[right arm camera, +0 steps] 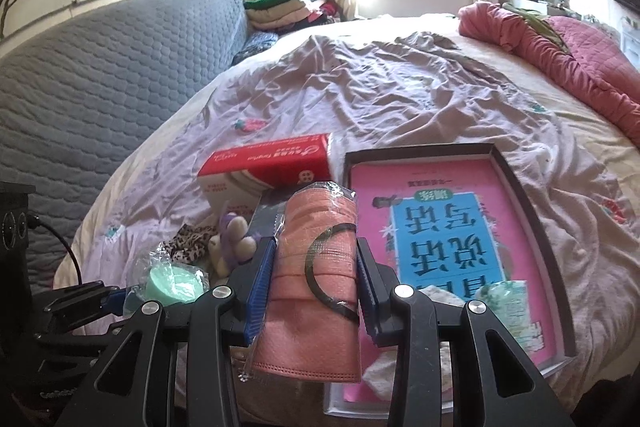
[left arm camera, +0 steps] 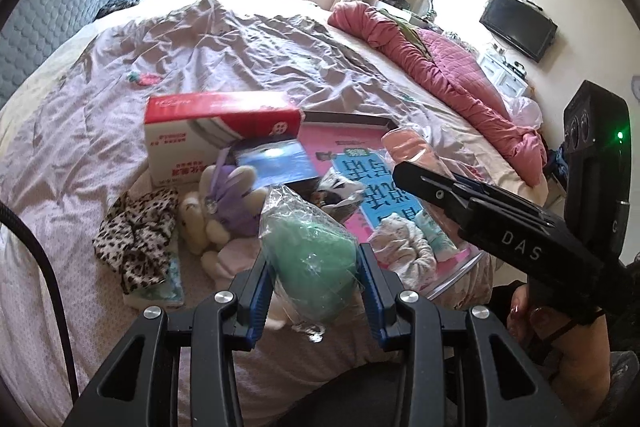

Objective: Organize soft objects
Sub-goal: 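Carry the green bag in the left tool while the right tool carries the pink roll over the tray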

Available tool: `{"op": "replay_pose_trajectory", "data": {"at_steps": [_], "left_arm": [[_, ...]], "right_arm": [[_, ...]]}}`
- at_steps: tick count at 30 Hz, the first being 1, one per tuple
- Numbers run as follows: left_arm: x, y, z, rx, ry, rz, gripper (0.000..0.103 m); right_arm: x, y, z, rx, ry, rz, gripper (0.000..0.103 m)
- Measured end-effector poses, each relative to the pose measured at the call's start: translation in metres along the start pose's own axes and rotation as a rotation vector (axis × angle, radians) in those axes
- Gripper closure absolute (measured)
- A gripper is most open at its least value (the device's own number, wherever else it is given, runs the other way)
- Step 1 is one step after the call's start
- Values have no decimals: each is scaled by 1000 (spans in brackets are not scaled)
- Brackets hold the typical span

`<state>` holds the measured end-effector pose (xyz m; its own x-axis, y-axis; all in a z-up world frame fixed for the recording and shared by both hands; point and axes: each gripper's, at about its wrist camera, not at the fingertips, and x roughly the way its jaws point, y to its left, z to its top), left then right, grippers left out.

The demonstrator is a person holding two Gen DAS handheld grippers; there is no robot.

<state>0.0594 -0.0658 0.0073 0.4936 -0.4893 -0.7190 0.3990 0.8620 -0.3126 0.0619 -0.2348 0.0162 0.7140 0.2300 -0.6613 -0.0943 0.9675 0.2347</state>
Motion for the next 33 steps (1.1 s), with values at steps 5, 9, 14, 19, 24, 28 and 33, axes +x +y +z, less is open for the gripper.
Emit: {"op": "replay_pose_trajectory", "data": {"at_steps": [5, 9, 14, 19, 24, 28, 33], "left_arm": [[2, -24, 5, 40, 0, -5, 62], [7, -41, 8, 59, 9, -18, 62], [14, -63, 14, 94, 15, -35, 62], [21, -81, 19, 115, 16, -39, 62], [25, -91, 25, 131, 15, -31, 62], [30, -97, 29, 141, 15, -24, 62], [43, -103, 31, 144, 32, -25, 62]], "right_arm": [[-13, -20, 1, 41, -29, -4, 63], [-23, -33, 2, 56, -48, -21, 63], [-33, -52, 1, 90, -70, -31, 63], [-42, -66, 1, 106, -86, -51, 63], [-53, -82, 0, 123, -104, -85, 63], [-57, -98, -3, 150, -110, -101, 63], [-62, -116, -8, 183, -118, -115, 63]]}}
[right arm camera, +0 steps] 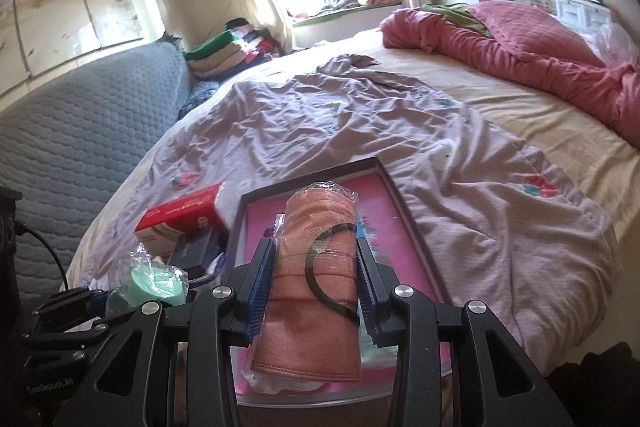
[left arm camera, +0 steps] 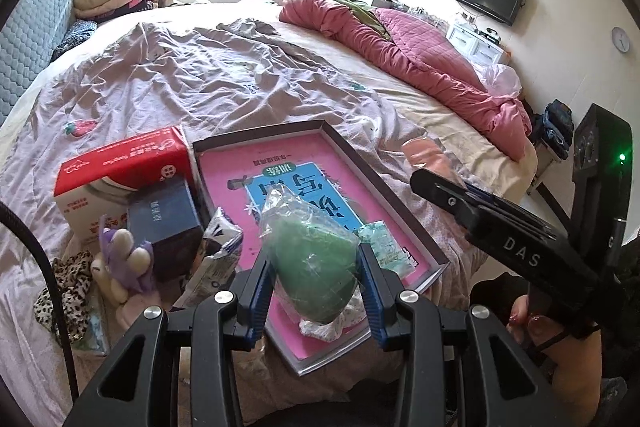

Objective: Organize soft objects
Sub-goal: 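Carry the green bag in the left tool while the right tool carries the pink roll over the tray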

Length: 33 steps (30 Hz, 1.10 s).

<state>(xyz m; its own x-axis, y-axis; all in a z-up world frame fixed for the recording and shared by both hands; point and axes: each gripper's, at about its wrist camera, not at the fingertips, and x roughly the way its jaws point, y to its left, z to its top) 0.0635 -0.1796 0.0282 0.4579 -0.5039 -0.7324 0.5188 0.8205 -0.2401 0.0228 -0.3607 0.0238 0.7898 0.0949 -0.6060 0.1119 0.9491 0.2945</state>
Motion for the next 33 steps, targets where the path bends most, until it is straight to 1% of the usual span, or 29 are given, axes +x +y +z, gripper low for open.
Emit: {"op": "replay_pose_trajectory", "data": {"at_steps": [7, 16, 19, 25, 33], "left_arm": [[25, -10, -3, 19, 40, -8, 62], [60, -13, -14, 31, 110, -7, 62], [71, -12, -17, 21, 148, -20, 62], [86, -15, -25, 38, 192, -20, 62], [94, -14, -30, 50, 210, -16, 62]], "right_arm": [[4, -11, -2, 8, 7, -25, 63], [14, -19, -8, 3, 22, -47, 63], [17, -23, -10, 8, 27, -58, 63], [27, -30, -17, 9, 50, -94, 63], [46, -39, -26, 9, 91, -125, 63]]}}
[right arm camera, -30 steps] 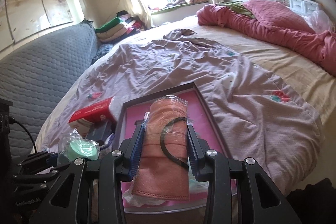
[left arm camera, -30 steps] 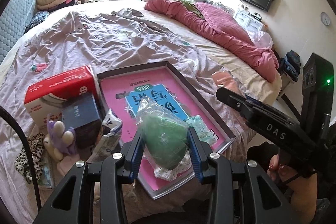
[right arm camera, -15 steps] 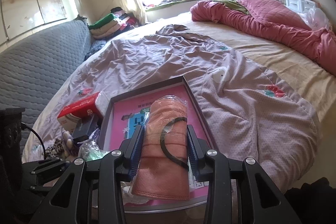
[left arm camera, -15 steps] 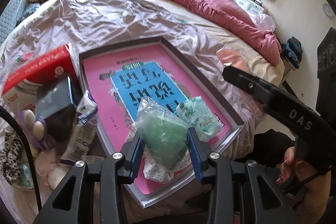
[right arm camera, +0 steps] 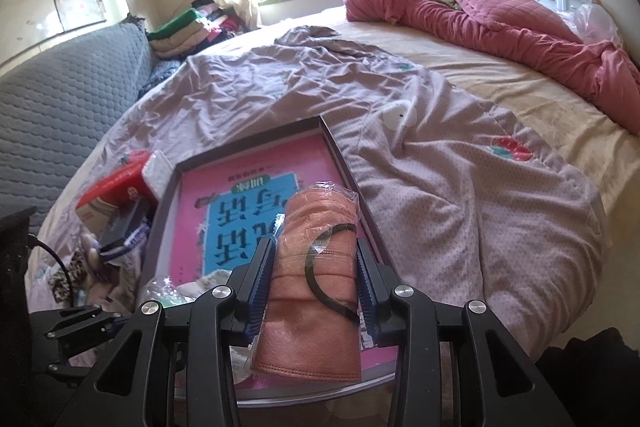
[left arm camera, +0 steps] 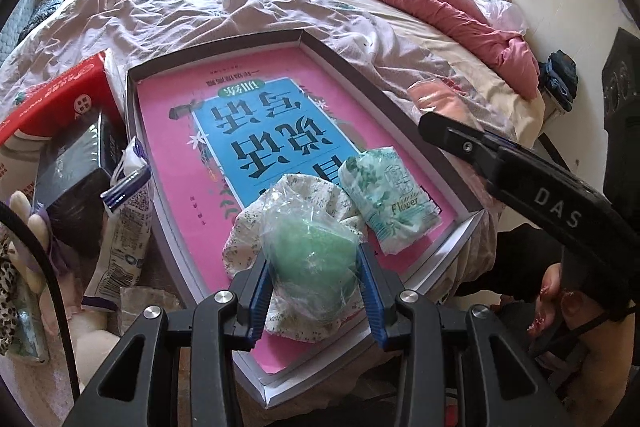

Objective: Organize soft objects
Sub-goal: 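Carry the green bag in the left tool while the right tool carries the pink roll over the tray, then release the pink roll from the right tool while the left tool releases the green bag onto the tray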

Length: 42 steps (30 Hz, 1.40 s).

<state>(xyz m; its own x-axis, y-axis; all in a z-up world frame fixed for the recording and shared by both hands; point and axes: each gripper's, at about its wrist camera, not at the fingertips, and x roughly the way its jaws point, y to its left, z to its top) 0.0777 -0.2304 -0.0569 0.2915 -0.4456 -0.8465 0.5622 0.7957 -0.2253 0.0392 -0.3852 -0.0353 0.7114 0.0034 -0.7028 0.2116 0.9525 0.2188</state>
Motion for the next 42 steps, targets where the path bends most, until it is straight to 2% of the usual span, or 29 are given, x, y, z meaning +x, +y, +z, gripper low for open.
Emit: {"op": "replay_pose_trajectory", "data": {"at_steps": [7, 25, 31, 42], "left_arm": [[2, -2, -2, 16, 3, -6, 62], [5, 8, -1, -30, 15, -51, 61], [6, 7, -1, -25, 14, -47, 60], [5, 7, -1, -26, 15, -41, 58]], "right_arm": [[14, 1, -5, -19, 7, -4, 62], [40, -3, -15, -32, 27, -54, 59], [36, -4, -14, -35, 12, -62, 48], [19, -4, -7, -12, -30, -55, 44]]}}
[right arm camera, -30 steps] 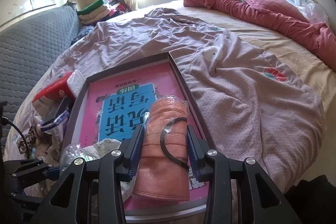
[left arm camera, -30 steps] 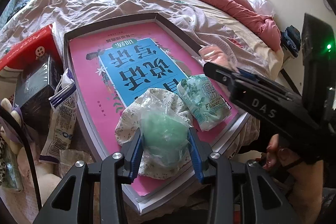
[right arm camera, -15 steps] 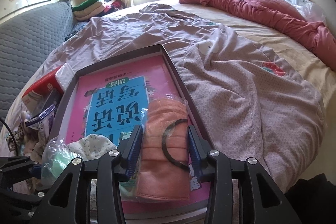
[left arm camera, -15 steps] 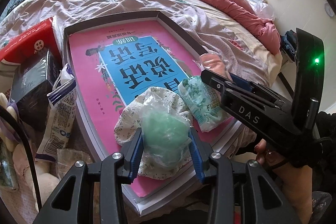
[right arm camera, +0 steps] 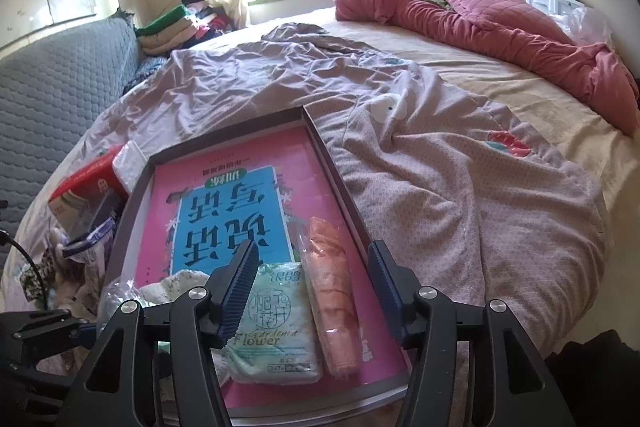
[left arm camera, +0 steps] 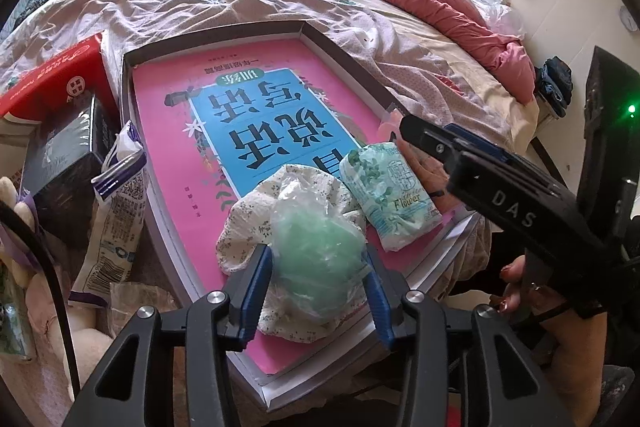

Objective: Organize soft objects
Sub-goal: 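Release the pink roll from the right tool while the left tool releases the green bag onto the tray, then move both open tools back toward the pile of soft items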

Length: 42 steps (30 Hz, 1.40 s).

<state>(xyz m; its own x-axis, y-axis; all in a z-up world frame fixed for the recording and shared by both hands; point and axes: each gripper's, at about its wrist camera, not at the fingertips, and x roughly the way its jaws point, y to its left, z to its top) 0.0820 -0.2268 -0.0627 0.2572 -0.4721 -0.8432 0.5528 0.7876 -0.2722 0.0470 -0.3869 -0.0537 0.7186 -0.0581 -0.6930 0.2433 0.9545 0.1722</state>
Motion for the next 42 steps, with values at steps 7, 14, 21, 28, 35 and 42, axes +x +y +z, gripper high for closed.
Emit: {"op": "replay_pose_trajectory", "data": {"at_steps": [7, 14, 21, 28, 35, 42], "left_arm": [[-5, 1, 1, -2, -20, 4, 52], [-9, 2, 1, -4, -30, 12, 48], [-21, 3, 1, -8, -67, 16, 41], [-34, 8, 2, -30, -99, 17, 39], [-50, 16, 1, -50, -127, 14, 37], [-67, 25, -1, -68, -159, 28, 36]], "right_arm": [[-4, 4, 1, -7, -2, 9, 44], [-7, 7, 2, -12, -6, 14, 44], [-12, 10, 4, -17, -12, 16, 43], [-17, 14, 6, -24, -17, 15, 34], [-23, 18, 9, -36, -26, 11, 33], [-30, 25, 11, -50, -38, 10, 32]]}}
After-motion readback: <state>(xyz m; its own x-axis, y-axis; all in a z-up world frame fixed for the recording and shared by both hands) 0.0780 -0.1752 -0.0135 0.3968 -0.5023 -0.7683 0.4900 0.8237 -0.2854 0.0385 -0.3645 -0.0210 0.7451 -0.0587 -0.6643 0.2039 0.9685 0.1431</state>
